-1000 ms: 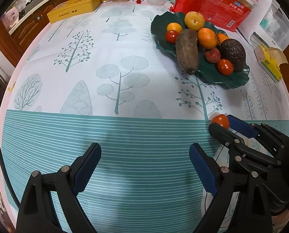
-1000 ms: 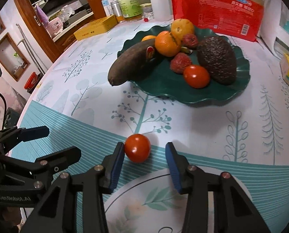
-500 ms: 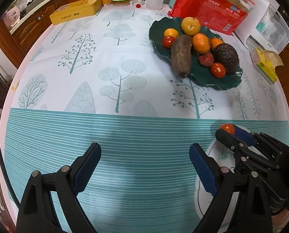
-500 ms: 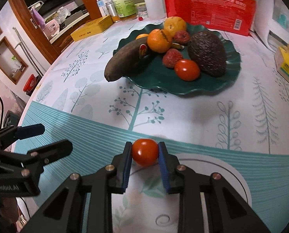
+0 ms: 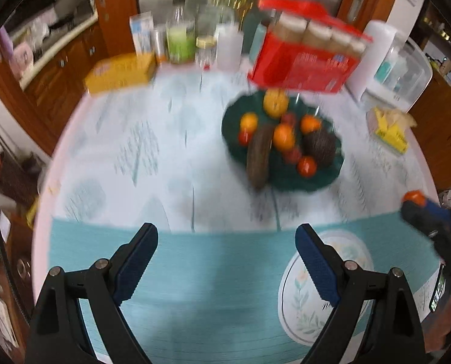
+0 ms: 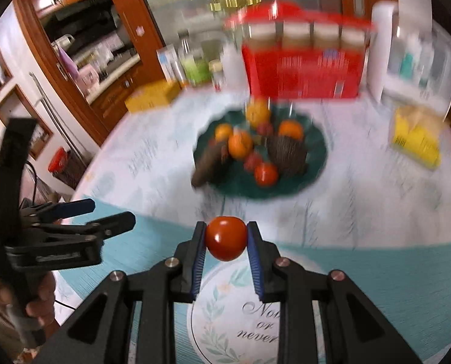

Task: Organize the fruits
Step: 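Carry the cherry tomato onto the green plate and open the right tool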

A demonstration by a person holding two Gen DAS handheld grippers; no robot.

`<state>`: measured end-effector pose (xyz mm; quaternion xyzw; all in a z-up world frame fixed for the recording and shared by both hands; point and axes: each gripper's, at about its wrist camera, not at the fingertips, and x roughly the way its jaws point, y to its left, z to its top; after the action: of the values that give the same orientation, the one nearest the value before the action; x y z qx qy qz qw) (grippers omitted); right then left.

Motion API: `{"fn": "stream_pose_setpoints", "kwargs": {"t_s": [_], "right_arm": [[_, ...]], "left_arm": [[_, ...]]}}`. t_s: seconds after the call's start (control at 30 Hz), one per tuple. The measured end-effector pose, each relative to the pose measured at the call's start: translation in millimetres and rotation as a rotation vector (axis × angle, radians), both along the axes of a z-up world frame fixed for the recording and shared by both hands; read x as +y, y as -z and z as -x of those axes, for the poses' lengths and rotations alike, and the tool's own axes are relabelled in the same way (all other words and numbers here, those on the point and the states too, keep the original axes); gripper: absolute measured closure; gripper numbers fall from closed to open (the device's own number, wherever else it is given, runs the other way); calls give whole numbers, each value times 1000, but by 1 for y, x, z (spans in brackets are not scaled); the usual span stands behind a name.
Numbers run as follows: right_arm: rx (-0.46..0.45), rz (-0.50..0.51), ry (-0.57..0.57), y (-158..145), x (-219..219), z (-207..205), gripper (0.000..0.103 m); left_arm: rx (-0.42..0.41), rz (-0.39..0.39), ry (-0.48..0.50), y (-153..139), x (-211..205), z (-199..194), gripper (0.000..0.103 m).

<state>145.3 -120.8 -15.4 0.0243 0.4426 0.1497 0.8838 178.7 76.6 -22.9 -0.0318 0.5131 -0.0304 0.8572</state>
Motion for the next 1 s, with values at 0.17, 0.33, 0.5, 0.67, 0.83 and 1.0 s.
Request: {"fn": "stream_pose_setpoints", "kwargs": {"t_s": [0.17,0.33,0.5,0.67,0.83,1.0], "right_arm": [[-99,25,19,-81,-9,-20,77],[-146,38,60,-120,-13,-59,76],[-98,29,109,-95,-19,-104,76],[-6,-5,123,-39,-21,-141,76],[93,-21,112,19,-18,-169,76],[151,-40,97,64,-13,-193,76]], "left_arm": [[-83,-2,17,-61,0,-26,9],[-159,-14,2,-93,-3,-53,4],[-160,-48,17,-80,-19,-88,3],[-108,-59,26,-37,-30,-123,3],[-33,-10,2,12,-31,-153,3],[22,0,-15,54,-32,-174,3]]}}
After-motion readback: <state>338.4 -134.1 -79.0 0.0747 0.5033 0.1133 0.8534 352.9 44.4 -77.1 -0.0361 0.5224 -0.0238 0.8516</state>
